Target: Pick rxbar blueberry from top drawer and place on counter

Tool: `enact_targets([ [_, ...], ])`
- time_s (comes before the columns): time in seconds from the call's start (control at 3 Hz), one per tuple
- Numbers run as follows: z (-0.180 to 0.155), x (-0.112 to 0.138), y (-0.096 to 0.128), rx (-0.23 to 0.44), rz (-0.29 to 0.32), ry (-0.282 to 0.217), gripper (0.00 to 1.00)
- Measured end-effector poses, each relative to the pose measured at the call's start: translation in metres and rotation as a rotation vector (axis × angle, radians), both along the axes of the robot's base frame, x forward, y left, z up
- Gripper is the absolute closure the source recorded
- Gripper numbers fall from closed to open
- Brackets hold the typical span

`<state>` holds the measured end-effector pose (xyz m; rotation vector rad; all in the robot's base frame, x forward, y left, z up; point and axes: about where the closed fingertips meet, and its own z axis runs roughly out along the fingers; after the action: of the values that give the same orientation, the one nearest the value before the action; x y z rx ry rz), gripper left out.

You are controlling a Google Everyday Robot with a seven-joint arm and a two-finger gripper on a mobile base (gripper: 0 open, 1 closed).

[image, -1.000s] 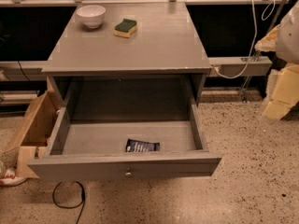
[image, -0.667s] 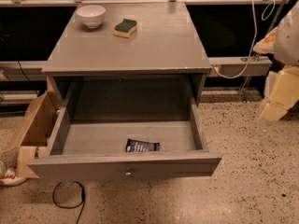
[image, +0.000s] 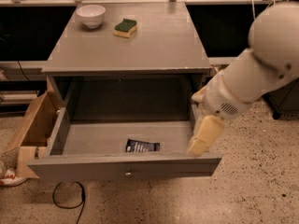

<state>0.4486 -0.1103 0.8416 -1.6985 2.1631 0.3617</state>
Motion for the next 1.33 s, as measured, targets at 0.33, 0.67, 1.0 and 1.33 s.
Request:
enact_targets([
  [0.33,-0.040,0.009,0.050,0.093,-0.014,0.009,0.00],
  [0.67,-0.039,0.018,0.054,0.105,-0.026,-0.026,0.00],
  [1.0,-0.040,0.020,0.058,0.107,-0.020,-0.035,0.00],
  [1.33,-0.044,0.027,0.070,0.114,0.002,-0.069,0.00],
])
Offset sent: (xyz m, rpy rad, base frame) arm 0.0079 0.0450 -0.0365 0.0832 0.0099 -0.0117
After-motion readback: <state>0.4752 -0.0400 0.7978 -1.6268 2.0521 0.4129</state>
